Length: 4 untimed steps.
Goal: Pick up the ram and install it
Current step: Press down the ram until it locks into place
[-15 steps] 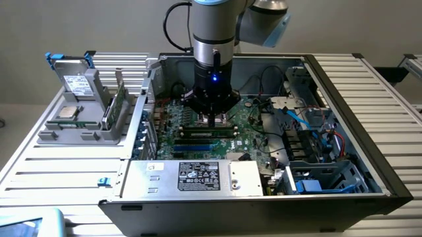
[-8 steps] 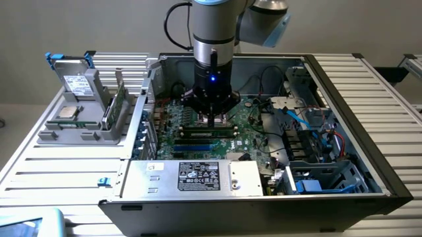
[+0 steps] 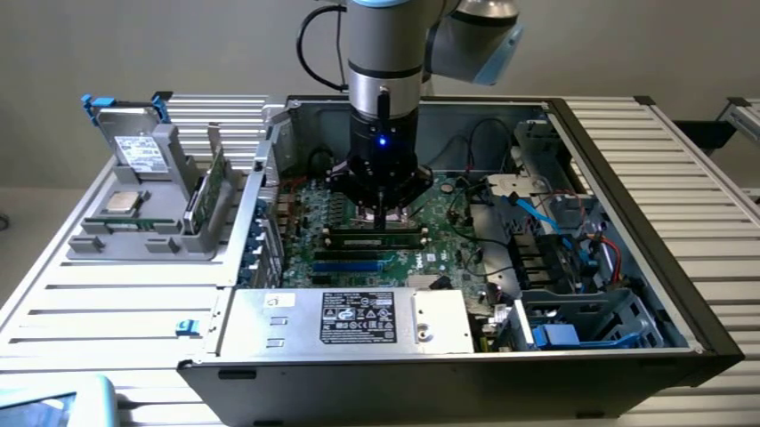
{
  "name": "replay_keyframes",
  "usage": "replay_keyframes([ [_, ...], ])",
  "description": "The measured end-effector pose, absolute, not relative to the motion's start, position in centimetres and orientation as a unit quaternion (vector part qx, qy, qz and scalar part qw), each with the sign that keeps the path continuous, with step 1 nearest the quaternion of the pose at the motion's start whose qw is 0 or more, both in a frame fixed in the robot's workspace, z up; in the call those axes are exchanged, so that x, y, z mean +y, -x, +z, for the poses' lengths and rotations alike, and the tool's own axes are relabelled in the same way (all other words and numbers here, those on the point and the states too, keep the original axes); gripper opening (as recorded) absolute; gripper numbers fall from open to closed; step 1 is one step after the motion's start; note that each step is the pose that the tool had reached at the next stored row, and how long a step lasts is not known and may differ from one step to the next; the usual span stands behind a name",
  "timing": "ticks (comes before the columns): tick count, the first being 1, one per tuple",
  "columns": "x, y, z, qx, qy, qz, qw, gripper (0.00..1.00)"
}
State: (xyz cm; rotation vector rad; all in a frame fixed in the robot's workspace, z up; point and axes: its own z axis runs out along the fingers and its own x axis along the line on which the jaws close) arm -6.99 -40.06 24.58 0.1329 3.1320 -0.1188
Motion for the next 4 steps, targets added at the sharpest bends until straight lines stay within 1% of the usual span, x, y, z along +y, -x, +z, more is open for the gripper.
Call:
replay_keyframes([
  [4, -40.06, 7.0, 24.58, 0.998, -0.042, -0.038, 0.002, 0.11],
])
